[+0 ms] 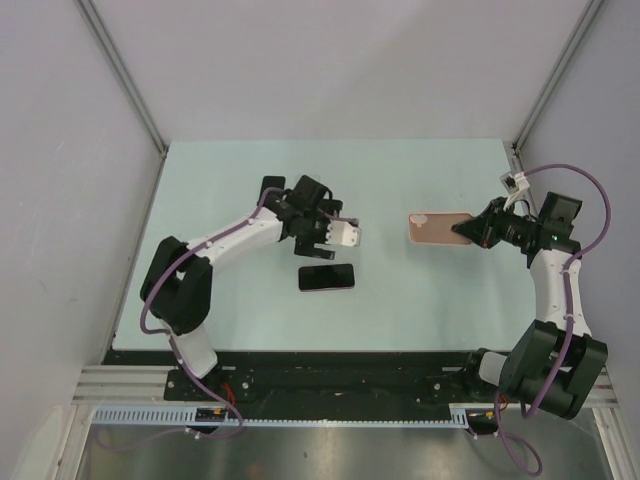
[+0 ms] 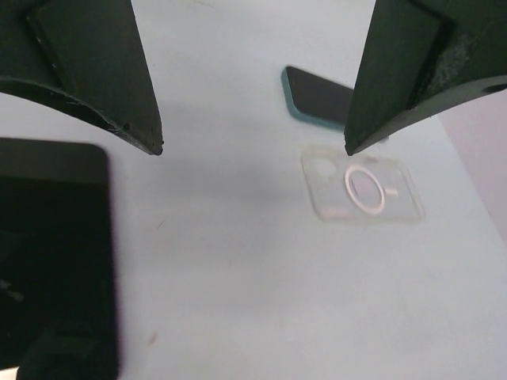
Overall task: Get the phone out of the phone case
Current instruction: Adjust the phone at the center of the board.
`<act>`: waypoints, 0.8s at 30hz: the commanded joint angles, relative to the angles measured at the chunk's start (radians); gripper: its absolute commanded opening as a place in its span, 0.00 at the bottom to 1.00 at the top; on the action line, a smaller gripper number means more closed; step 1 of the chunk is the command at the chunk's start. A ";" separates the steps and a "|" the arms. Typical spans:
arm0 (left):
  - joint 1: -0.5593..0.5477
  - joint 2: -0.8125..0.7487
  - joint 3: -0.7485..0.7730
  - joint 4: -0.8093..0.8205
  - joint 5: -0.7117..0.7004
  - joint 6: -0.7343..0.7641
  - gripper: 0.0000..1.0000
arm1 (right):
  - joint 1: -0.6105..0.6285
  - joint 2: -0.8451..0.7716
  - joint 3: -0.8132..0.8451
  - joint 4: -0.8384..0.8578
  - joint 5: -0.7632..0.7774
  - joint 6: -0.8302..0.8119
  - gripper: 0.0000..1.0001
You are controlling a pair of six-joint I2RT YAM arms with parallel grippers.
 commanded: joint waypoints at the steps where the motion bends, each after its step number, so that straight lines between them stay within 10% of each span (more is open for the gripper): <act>1: 0.063 0.038 -0.045 0.081 -0.097 0.030 1.00 | 0.005 -0.019 0.034 -0.001 -0.044 -0.008 0.00; 24: -0.021 -0.039 -0.347 0.193 -0.062 0.119 1.00 | -0.008 -0.033 0.034 -0.021 -0.078 -0.022 0.00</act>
